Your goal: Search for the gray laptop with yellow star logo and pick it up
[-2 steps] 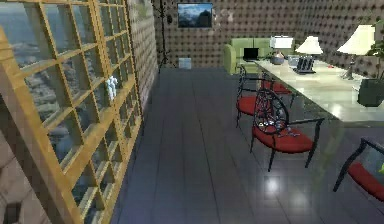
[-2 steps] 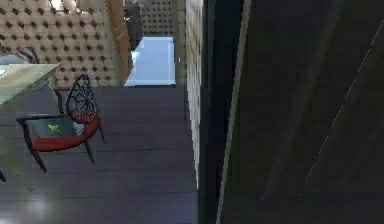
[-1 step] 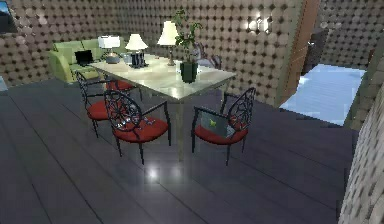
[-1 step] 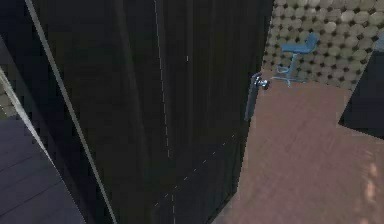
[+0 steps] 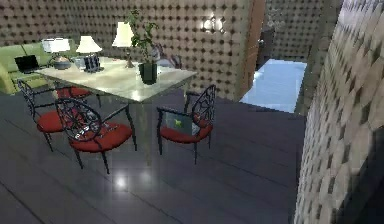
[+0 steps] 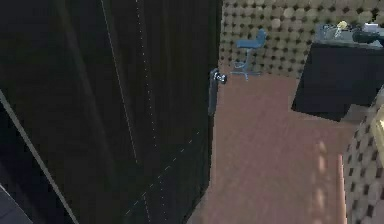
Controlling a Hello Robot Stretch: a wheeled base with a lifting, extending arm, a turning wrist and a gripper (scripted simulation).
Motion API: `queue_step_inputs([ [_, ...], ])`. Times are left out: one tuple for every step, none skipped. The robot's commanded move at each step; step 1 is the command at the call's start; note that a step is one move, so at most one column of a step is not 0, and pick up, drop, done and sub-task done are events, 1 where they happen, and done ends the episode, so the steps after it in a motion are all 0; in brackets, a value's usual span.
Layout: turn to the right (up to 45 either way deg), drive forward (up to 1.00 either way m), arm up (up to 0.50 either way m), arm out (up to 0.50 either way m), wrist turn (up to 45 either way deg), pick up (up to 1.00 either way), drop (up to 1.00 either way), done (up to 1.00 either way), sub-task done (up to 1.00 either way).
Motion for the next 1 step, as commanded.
queue_step_inputs([
  [0.0,0.45,0.0,0.0,0.0,0.0,0.0,0.0,0.0],
])
